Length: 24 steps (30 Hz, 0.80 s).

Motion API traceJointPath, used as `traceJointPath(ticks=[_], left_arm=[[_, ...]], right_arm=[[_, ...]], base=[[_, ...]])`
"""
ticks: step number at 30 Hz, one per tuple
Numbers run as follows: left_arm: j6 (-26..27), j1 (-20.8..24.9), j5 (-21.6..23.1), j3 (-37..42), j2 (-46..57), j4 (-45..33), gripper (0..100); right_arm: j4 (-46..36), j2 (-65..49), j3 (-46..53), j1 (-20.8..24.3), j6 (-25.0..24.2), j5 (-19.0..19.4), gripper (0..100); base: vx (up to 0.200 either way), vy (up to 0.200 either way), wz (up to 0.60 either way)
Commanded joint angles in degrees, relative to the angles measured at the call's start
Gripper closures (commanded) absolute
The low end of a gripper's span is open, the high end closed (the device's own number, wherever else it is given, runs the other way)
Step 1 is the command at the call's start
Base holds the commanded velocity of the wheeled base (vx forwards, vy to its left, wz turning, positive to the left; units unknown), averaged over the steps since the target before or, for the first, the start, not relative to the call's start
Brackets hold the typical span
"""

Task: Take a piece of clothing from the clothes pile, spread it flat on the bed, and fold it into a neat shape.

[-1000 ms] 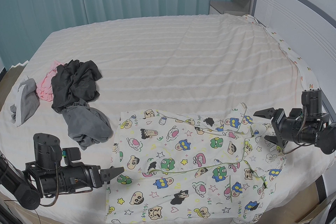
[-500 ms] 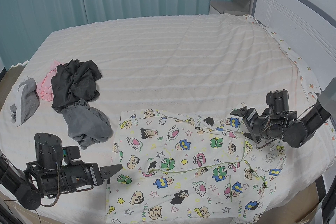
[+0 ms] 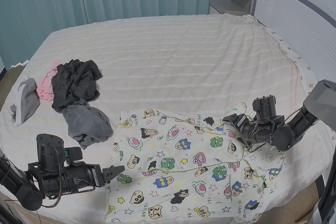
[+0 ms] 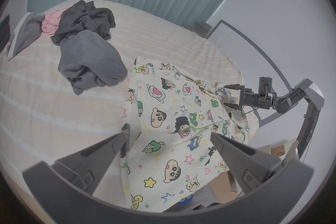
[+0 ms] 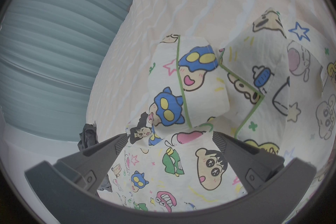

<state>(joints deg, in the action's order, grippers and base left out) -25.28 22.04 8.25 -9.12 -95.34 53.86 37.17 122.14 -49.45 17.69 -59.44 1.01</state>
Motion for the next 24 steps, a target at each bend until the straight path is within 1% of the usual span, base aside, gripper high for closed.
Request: traceJointPath(ticks=[1, 3, 4, 5, 7, 11, 13, 17, 18, 21, 24], left_arm=[[0.0, 0.1, 0.0, 0.1, -0.1, 0.0, 0], [0.0, 0.1, 0.0, 0.1, -0.1, 0.0, 0], [0.0, 0.1, -0.1, 0.1, -0.1, 0.0, 0], [0.0, 0.1, -0.1, 0.1, -0.1, 0.0, 0], [0.0, 0.1, -0.1, 0.1, -0.1, 0.0, 0], [0.0, 0.1, -0.1, 0.1, -0.2, 0.0, 0], [0.0, 0.1, -0.1, 0.1, -0.2, 0.0, 0], [0.0, 0.1, -0.1, 0.1, -0.1, 0.0, 0], [0.0, 0.0, -0.1, 0.1, -0.1, 0.0, 0], [0.0, 0.0, -0.1, 0.1, -0.2, 0.0, 0], [0.0, 0.0, -0.2, 0.1, -0.1, 0.1, 0]], right_arm=[[0.6, 3.3, -1.0, 0.6, 0.4, -1.9, 0], [1.9, 5.9, -4.3, 0.2, 0.6, -4.5, 0], [1.9, 6.0, -4.5, 0.2, 0.6, -4.7, 0], [1.9, 6.8, -6.8, -0.2, 0.6, -6.6, 0], [1.9, 7.1, -8.7, -0.6, 1.0, -8.0, 0], [1.9, 7.6, -12.7, -1.3, 2.3, -8.5, 0], [1.9, 8.4, -15.8, -2.0, 4.1, -8.5, 0], [1.9, 10.6, -22.1, -2.9, 6.2, -9.0, 0], [1.9, 10.6, -22.3, -2.9, 6.3, -9.0, 0], [1.9, 12.7, -28.8, -3.3, 7.5, -9.1, 0], [2.0, 14.4, -32.9, -3.5, 8.5, -9.2, 0]], base=[[0.000, 0.000, 0.00], [0.000, 0.000, 0.00], [0.000, 0.000, 0.00], [0.000, 0.000, 0.00], [0.000, 0.000, 0.00], [0.000, 0.000, 0.00], [0.000, 0.000, 0.00], [0.000, 0.000, 0.00], [0.000, 0.000, 0.00], [0.000, 0.000, 0.00], [0.000, 0.000, 0.00]])
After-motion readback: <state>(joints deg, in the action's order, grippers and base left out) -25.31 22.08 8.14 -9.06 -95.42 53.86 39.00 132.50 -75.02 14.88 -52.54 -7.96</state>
